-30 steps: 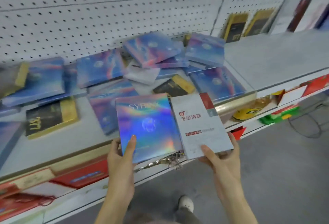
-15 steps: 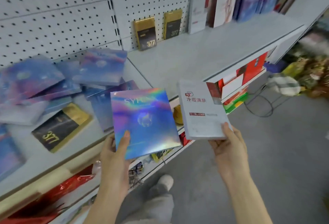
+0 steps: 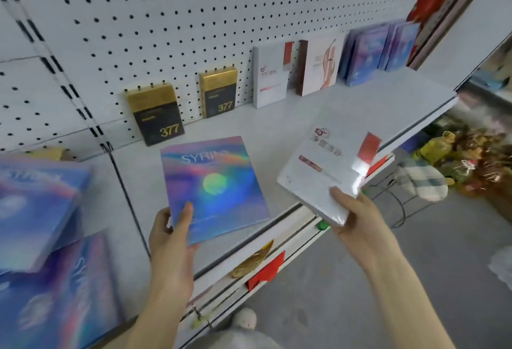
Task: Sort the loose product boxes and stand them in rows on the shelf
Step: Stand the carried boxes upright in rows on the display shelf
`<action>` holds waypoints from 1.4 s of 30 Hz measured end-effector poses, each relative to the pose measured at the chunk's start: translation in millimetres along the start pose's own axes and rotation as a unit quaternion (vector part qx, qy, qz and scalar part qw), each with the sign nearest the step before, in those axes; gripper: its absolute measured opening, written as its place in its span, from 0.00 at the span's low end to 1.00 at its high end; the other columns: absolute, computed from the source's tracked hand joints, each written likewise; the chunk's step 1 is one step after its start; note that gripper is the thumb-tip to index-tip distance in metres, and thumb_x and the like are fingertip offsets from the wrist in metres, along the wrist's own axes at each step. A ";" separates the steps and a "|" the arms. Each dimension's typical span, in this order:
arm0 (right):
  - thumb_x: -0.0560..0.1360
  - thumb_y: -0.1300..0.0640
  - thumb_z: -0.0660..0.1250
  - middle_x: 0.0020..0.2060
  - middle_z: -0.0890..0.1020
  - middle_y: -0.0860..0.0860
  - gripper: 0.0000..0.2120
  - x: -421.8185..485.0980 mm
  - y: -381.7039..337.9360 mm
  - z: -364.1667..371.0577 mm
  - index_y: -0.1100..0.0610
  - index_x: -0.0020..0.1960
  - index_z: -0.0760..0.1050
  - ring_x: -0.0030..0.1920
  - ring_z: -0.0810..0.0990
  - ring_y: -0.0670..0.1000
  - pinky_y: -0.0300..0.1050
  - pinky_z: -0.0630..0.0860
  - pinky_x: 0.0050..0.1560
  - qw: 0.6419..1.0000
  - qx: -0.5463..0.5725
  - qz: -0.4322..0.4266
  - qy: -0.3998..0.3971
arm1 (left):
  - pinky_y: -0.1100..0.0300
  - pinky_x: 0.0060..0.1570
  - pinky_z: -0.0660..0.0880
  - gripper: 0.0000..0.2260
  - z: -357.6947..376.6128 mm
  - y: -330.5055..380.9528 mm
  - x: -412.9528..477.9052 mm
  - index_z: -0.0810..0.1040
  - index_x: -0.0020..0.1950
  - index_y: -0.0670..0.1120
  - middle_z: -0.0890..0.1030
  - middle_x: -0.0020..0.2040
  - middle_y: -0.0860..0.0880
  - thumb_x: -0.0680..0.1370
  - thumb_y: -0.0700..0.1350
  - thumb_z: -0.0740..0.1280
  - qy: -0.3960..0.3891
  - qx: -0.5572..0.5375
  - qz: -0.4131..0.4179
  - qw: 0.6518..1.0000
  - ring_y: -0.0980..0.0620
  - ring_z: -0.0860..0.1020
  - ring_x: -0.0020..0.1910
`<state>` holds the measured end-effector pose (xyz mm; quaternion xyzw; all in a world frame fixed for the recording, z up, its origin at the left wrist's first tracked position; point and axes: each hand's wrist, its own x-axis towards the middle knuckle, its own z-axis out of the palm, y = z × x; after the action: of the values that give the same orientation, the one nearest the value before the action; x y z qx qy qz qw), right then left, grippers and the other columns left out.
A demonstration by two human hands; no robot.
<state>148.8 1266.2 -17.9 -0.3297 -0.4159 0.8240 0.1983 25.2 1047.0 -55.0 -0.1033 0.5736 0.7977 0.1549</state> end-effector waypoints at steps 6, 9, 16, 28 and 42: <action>0.78 0.57 0.64 0.52 0.85 0.49 0.11 86.7 -30.3 -14.9 0.54 0.60 0.77 0.51 0.84 0.47 0.38 0.80 0.41 0.998 -0.069 -0.003 0.001 | 0.57 0.39 0.77 0.05 55.8 -24.0 44.9 0.74 0.48 0.45 0.80 0.46 0.47 0.76 0.43 0.68 0.021 0.030 0.001 0.999 0.52 0.81 0.41; 0.77 0.57 0.64 0.56 0.84 0.50 0.15 145.4 -45.2 -16.0 0.54 0.64 0.74 0.55 0.83 0.50 0.40 0.80 0.45 0.990 -0.131 -0.024 -0.050 | 0.53 0.44 0.74 0.08 77.4 -40.3 65.1 0.74 0.46 0.47 0.80 0.47 0.45 0.73 0.47 0.71 0.053 0.053 0.010 0.997 0.48 0.79 0.43; 0.77 0.60 0.65 0.54 0.84 0.46 0.12 287.2 -85.4 -4.4 0.52 0.60 0.73 0.54 0.83 0.50 0.42 0.80 0.47 0.960 -0.201 -0.051 -0.187 | 0.59 0.37 0.70 0.07 136.1 -78.1 93.7 0.73 0.48 0.44 0.77 0.41 0.48 0.77 0.46 0.68 0.208 0.057 0.060 0.975 0.51 0.75 0.41; 0.77 0.60 0.67 0.54 0.80 0.44 0.16 419.7 -88.3 24.6 0.57 0.63 0.70 0.53 0.79 0.38 0.43 0.76 0.60 0.903 -0.332 -0.112 -0.250 | 0.66 0.37 0.69 0.21 172.1 -97.2 102.7 0.78 0.49 0.46 0.80 0.40 0.47 0.73 0.62 0.60 0.362 0.316 0.176 0.859 0.51 0.75 0.39; 0.78 0.54 0.66 0.64 0.75 0.49 0.22 405.3 -68.9 28.4 0.55 0.69 0.65 0.64 0.73 0.48 0.45 0.69 0.67 0.894 -0.388 -0.123 -0.188 | 0.68 0.36 0.70 0.19 170.5 -100.1 104.8 0.79 0.48 0.46 0.81 0.38 0.50 0.73 0.61 0.62 0.364 0.282 0.172 0.871 0.60 0.74 0.34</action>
<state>-153.0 1533.7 -102.7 -0.1655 -0.7692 0.6129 0.0726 -33.6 1251.3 -124.6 -0.2384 0.7984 0.5221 -0.1820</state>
